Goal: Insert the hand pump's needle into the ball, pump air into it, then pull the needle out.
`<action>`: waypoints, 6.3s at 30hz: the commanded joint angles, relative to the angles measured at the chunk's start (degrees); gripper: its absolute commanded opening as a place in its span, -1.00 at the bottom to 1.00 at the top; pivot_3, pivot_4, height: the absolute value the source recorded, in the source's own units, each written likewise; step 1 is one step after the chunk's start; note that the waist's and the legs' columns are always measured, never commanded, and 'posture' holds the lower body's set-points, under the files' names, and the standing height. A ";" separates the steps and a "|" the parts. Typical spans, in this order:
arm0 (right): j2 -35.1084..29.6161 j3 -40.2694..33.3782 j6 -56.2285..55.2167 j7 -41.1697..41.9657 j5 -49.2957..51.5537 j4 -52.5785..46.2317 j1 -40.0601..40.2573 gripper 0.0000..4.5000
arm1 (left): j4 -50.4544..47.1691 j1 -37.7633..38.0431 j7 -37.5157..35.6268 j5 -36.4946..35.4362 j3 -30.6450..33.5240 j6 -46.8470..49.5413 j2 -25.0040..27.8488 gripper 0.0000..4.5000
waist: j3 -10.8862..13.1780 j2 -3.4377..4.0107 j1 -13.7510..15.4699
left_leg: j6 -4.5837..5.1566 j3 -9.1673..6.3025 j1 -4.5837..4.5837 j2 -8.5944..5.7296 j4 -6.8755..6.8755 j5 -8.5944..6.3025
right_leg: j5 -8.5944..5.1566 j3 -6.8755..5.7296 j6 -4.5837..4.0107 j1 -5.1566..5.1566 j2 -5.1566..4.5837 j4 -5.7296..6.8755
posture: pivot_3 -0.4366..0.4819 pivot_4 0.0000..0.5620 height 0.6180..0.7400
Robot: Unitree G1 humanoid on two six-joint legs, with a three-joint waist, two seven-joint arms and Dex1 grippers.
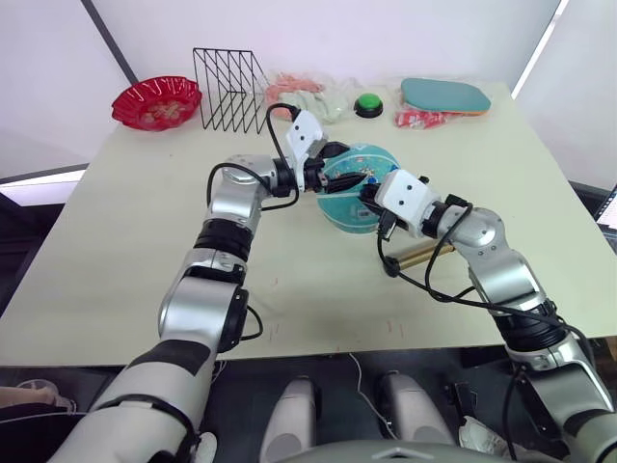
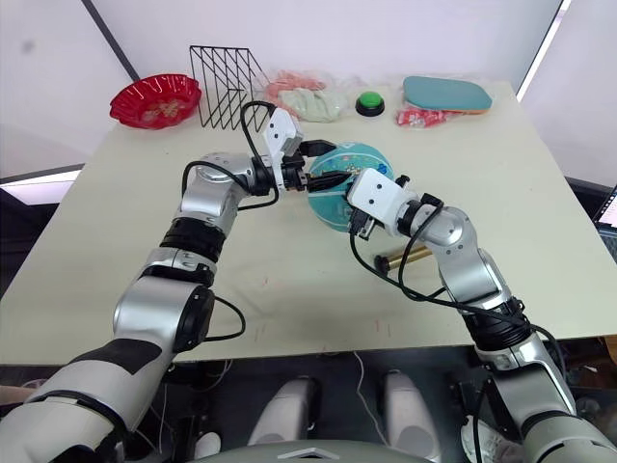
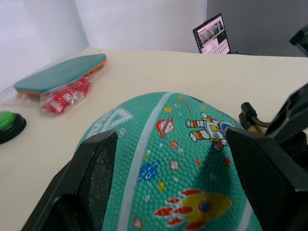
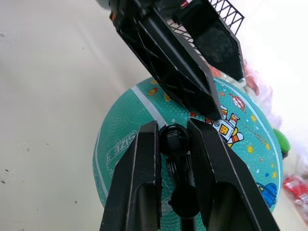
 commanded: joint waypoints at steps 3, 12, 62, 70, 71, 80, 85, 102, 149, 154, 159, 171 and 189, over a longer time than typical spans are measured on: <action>0.31 -2.18 0.60 0.09 2.58 -2.85 -0.92 -0.85 | 2.48 0.98 2.80 4.83 -3.53 -3.87 0.01 0.69 | 0.00 0.00 0.06 | 0.00 0.00 0.03 0.00 0.00 0.00 | 0.00 0.01 0.00 0.01 0.00 0.02 | -0.05 -0.47 1.00; -0.62 -3.34 7.90 2.83 6.89 -8.72 -3.12 -0.85 | 7.27 2.76 6.68 8.27 -5.92 -6.92 -0.11 0.69 | -0.02 0.00 0.28 | 0.00 0.00 0.12 0.00 0.08 0.00 | 0.00 0.00 0.01 0.11 0.00 0.03 | -0.05 -0.47 1.00; -3.12 -10.82 35.36 -2.61 22.24 -26.16 -12.63 -0.85 | 15.64 3.64 9.69 11.80 -12.43 -11.99 0.30 0.69 | -0.02 0.00 1.48 | 0.00 -0.06 -0.01 -0.06 0.01 0.00 | 0.00 -0.08 0.00 0.10 -0.08 -0.07 | -0.05 -0.47 1.00; -4.11 -11.06 35.98 -3.17 23.62 -26.52 -13.42 -0.85 | 16.15 3.74 9.82 12.40 -13.37 -11.57 0.40 0.69 | -0.04 -0.01 1.49 | 0.00 -0.06 -0.03 -0.06 0.00 0.00 | 0.00 -0.08 0.00 0.08 -0.09 -0.09 | -0.05 -0.47 1.00; -4.22 -11.03 35.96 -3.29 23.78 -26.50 -13.47 -0.85 | 16.22 3.73 9.85 12.46 -13.44 -11.59 0.42 0.69 | -0.04 -0.01 1.49 | 0.00 -0.06 -0.03 -0.06 0.00 0.00 | 0.00 -0.08 0.00 0.08 -0.09 -0.09 | -0.05 -0.47 1.00; -4.66 -11.68 36.60 -4.25 25.52 -26.65 -14.12 -0.85 | 16.42 3.95 10.06 13.53 -14.22 -12.32 0.73 0.69 | -0.04 0.00 1.51 | 0.00 -0.06 -0.03 -0.06 0.00 0.00 | 0.00 -0.08 0.01 0.08 -0.09 -0.08 | -0.05 -0.47 1.00; -4.89 -12.23 37.55 -4.74 27.01 -27.18 -14.92 -0.85 | 16.43 4.44 10.42 14.27 -14.86 -12.66 0.85 0.69 | -0.04 0.00 1.51 | 0.00 -0.06 -0.03 -0.06 0.00 0.00 | 0.00 -0.08 0.00 0.08 -0.09 -0.10 | -0.05 -0.47 1.00; -6.40 -13.55 40.15 -6.80 30.90 -28.44 -15.68 -0.85 | 18.28 4.55 12.47 16.61 -17.41 -13.52 1.29 0.69 | -0.04 -0.01 1.67 | 0.01 -0.06 -0.02 -0.06 0.01 0.00 | 0.00 -0.08 0.01 0.09 -0.10 -0.08 | -0.05 -0.47 1.00; -10.90 -16.61 43.11 -11.62 38.71 -29.94 -14.53 -0.85 | 17.70 4.36 10.25 12.81 -12.03 -15.77 0.37 0.69 | -2.48 0.08 -0.61 | -0.02 0.01 2.11 0.28 -1.17 -0.04 | -0.62 -0.85 0.07 1.82 -0.51 -0.91 | -0.05 -0.47 1.00; -11.96 -17.04 40.31 -11.33 36.85 -28.10 -12.49 -0.85 | 13.41 4.63 6.21 5.67 -4.93 -14.73 -0.08 0.69 | -2.29 0.11 -0.63 | -0.01 0.08 2.00 0.21 -1.16 -0.04 | -0.64 -0.77 0.04 1.73 -0.54 -0.93 | -0.05 -0.47 1.00; -13.47 -16.75 34.86 -9.83 34.29 -23.25 -12.08 -0.85 | 6.75 5.74 2.46 -1.32 1.05 -10.63 0.02 0.95 | -1.96 0.28 -0.71 | 0.00 0.09 1.45 0.22 -1.15 -0.03 | -0.54 -0.76 0.19 1.14 -0.51 -0.84 | -0.05 -0.47 1.00; -15.68 -14.39 15.84 -0.81 25.60 -0.45 -15.52 -0.85 | -26.52 14.10 -0.85 -19.99 9.91 18.58 4.35 1.00 | -0.21 0.19 -0.57 | 0.00 0.07 -0.02 0.00 -0.90 -0.03 | -0.36 -0.65 -0.09 -0.28 -0.62 -0.33 | -0.05 -0.47 1.00; -15.52 -15.10 -4.83 7.32 17.65 28.20 -22.78 -0.85 | -61.66 37.01 0.70 -34.50 10.77 38.97 14.76 1.00 | 0.17 0.30 0.23 | -0.02 0.11 0.04 -0.01 -0.85 -0.02 | -0.36 -0.62 -0.10 -0.27 -0.64 -0.29 | -0.05 -0.47 1.00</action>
